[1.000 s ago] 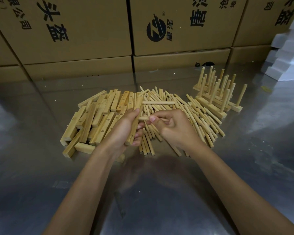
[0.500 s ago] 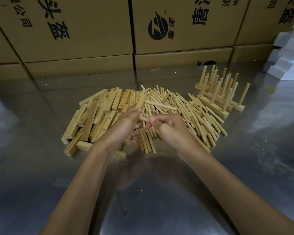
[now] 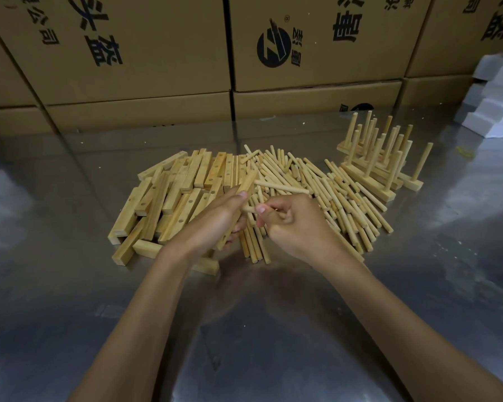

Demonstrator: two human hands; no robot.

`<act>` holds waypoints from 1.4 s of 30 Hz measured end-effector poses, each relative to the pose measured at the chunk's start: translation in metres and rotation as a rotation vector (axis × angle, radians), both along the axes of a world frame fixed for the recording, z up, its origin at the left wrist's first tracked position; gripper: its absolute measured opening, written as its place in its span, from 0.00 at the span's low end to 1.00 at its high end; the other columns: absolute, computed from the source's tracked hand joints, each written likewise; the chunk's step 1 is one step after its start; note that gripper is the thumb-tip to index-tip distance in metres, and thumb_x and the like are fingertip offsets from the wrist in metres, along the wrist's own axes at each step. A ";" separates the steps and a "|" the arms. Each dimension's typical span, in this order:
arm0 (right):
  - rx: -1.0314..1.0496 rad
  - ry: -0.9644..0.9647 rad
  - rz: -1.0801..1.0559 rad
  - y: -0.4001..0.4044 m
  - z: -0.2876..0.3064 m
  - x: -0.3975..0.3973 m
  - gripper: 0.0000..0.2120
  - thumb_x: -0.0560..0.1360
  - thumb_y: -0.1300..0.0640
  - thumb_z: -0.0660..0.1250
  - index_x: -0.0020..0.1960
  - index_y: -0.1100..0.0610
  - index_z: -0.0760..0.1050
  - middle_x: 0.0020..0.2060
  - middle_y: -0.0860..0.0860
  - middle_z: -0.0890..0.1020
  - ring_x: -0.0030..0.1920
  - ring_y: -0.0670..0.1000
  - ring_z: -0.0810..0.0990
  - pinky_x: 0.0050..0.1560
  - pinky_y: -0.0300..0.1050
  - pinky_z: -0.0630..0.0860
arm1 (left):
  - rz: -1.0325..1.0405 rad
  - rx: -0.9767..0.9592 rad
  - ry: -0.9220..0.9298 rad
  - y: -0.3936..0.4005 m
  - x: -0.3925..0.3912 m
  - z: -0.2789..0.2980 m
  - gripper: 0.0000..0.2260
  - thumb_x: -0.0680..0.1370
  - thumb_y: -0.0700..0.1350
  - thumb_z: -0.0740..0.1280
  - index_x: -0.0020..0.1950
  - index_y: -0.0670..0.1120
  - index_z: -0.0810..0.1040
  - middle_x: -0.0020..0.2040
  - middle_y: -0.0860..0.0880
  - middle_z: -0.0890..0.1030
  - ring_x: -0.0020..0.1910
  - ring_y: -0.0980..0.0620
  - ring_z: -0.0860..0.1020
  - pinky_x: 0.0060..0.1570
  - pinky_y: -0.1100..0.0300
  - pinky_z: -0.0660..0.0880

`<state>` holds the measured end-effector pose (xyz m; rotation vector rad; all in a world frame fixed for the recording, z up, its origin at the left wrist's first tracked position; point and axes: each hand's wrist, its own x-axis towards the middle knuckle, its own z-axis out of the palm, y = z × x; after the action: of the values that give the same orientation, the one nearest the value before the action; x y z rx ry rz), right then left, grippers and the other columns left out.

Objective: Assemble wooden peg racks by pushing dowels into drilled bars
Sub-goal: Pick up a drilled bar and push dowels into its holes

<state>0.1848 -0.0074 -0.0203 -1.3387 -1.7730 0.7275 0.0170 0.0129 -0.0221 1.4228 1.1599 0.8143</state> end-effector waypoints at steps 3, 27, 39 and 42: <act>-0.070 0.086 0.004 0.001 -0.001 0.000 0.15 0.81 0.54 0.65 0.38 0.56 0.81 0.18 0.42 0.68 0.21 0.42 0.65 0.25 0.36 0.62 | 0.025 0.021 -0.018 0.001 0.002 -0.001 0.10 0.86 0.54 0.53 0.54 0.59 0.74 0.30 0.52 0.69 0.26 0.56 0.65 0.23 0.63 0.63; -0.273 0.506 -0.012 0.025 0.008 0.025 0.19 0.83 0.45 0.59 0.46 0.55 0.83 0.35 0.51 0.83 0.34 0.50 0.80 0.31 0.43 0.79 | 0.396 -0.105 -0.361 0.004 -0.010 0.004 0.15 0.86 0.53 0.55 0.56 0.45 0.76 0.29 0.53 0.72 0.23 0.56 0.67 0.19 0.63 0.65; 0.115 -0.447 -0.162 0.048 -0.044 -0.011 0.10 0.77 0.46 0.67 0.51 0.52 0.77 0.51 0.49 0.76 0.58 0.51 0.71 0.60 0.48 0.69 | 0.494 -0.166 -0.559 0.008 -0.020 0.009 0.14 0.85 0.50 0.55 0.61 0.43 0.74 0.33 0.51 0.72 0.22 0.55 0.65 0.19 0.64 0.62; 0.066 -0.403 -0.156 0.051 -0.043 -0.013 0.08 0.78 0.46 0.67 0.45 0.49 0.74 0.49 0.47 0.74 0.58 0.50 0.70 0.60 0.48 0.69 | 0.474 -0.176 -0.570 0.007 -0.018 0.009 0.14 0.85 0.50 0.55 0.60 0.43 0.74 0.32 0.51 0.71 0.22 0.55 0.65 0.18 0.64 0.61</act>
<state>0.1715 0.0432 -0.0635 -1.6418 -1.9504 0.3244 -0.0006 0.0195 -0.0134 0.6961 1.0885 1.3088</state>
